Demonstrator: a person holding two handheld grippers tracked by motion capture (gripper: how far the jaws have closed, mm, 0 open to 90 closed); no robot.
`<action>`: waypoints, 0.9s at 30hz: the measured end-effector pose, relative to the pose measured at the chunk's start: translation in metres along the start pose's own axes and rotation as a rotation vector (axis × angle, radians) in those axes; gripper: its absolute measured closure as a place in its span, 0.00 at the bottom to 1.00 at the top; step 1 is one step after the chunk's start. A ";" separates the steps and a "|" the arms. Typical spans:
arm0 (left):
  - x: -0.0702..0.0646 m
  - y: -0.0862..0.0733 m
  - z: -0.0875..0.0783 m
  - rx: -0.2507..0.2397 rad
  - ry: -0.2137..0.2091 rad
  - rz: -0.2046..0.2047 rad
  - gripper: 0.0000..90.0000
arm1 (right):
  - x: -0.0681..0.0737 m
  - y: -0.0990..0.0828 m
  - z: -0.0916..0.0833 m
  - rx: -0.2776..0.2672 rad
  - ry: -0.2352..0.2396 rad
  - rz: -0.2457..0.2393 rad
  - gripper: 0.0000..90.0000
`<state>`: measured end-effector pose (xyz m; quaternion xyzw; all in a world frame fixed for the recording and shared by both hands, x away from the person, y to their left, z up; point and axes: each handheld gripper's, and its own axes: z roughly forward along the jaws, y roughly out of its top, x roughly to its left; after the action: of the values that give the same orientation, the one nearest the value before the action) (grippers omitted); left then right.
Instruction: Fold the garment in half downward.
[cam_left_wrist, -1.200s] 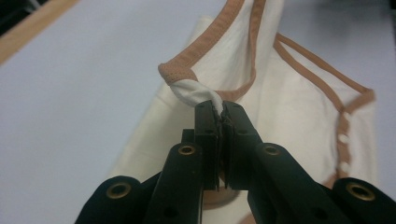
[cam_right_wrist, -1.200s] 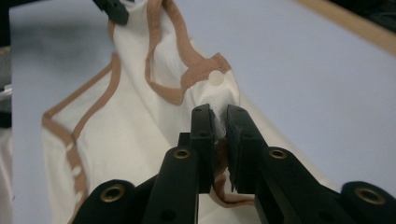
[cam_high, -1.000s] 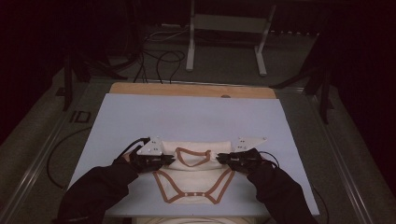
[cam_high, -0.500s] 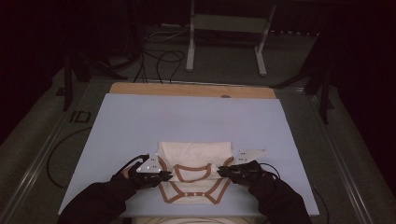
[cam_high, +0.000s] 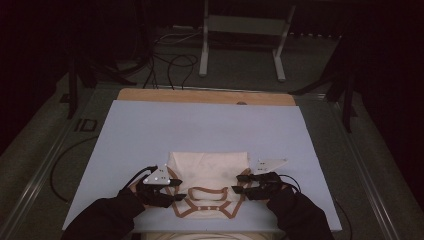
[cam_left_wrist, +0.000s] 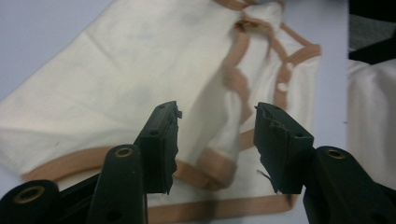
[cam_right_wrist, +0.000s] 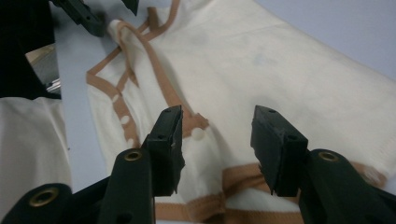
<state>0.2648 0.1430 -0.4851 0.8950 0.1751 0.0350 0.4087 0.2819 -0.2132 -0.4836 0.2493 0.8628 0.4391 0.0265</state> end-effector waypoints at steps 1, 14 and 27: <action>-0.002 0.001 0.002 0.008 -0.010 0.014 0.56 | 0.000 0.001 0.001 0.002 0.001 -0.011 0.58; 0.009 0.013 0.025 0.042 -0.036 0.022 0.70 | -0.021 0.000 0.041 0.106 0.108 0.019 0.67; 0.017 0.010 0.037 0.083 -0.049 -0.018 0.97 | -0.017 0.002 0.045 0.143 0.158 0.013 1.00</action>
<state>0.2913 0.1156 -0.5037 0.9101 0.1743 0.0019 0.3759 0.3093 -0.1870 -0.5126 0.2206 0.8897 0.3949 -0.0622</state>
